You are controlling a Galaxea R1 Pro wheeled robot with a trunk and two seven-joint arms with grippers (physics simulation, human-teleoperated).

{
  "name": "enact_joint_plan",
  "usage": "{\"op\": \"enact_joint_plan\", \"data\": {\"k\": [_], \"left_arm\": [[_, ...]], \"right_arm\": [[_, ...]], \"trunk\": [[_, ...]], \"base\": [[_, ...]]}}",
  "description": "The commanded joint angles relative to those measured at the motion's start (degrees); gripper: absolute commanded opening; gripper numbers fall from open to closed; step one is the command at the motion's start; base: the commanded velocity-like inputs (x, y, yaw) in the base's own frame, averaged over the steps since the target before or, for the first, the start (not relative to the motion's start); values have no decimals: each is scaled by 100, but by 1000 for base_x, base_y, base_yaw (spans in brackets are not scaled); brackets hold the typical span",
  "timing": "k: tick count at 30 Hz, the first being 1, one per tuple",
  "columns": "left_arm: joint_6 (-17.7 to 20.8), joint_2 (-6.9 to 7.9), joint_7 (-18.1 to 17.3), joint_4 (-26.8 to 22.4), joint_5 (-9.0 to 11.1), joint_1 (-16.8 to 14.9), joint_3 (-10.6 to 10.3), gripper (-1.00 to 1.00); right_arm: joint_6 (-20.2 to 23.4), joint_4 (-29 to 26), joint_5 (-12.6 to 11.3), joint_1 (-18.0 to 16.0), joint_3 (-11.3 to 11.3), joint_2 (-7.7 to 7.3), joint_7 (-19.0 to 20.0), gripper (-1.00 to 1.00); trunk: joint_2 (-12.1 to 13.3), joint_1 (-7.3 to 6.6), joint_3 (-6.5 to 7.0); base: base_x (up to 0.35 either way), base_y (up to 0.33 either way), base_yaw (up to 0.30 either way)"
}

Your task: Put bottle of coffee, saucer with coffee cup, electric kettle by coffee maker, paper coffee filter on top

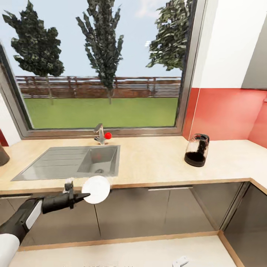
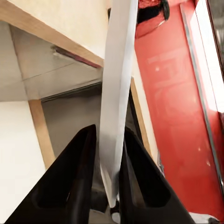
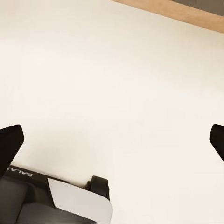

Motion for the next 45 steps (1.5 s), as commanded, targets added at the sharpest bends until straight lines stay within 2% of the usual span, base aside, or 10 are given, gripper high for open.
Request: {"op": "enact_joint_plan", "data": {"k": [1,4,14,20,23,24,26,33,38,45], "left_arm": [[0,135,-169,-4,1,124,2,-100],[-219,426,-455,7,-12,527,4,-100],[-1044,693,-354,275,-66,1433,5,-100],[-2251,635,733,1493,-23,1541,5,-100],[-2860,506,1359,2032,-17,1545,5,-100],[-3301,453,1699,2366,-7,1546,10,-100],[-3539,439,1841,2588,-1,1546,12,-100],[-3759,415,2026,3051,-11,1546,76,-100],[-4217,213,2560,3162,-14,1546,85,-100],[-4304,143,2662,3294,-24,1555,87,-100]], "right_arm": [[17,-5,-60,-4,48,-1,11,100],[17,-6,-60,-4,48,-1,11,100],[17,-6,-60,-4,43,-1,11,100],[17,-6,-60,-4,40,-4,11,100],[28,-6,-63,-4,44,3,11,100],[32,-6,-61,-4,43,6,5,100],[34,-6,-60,-4,43,7,5,100],[35,-6,-60,-4,41,-1,2,100],[30,-6,-60,-4,48,6,2,100],[26,2,-49,-4,47,6,2,100]], "trunk": [[-6,1,-15],[-6,1,-36],[-6,1,-107],[-6,1,-149],[-6,1,-171],[-6,1,-177],[-6,1,-190],[-6,1,-235],[-6,1,-270],[-6,1,-317]], "base": [[0,0,204],[0,0,204],[0,0,204],[0,0,203],[0,0,204],[0,0,215],[0,0,217],[0,0,218],[0,0,206],[0,0,212]]}}
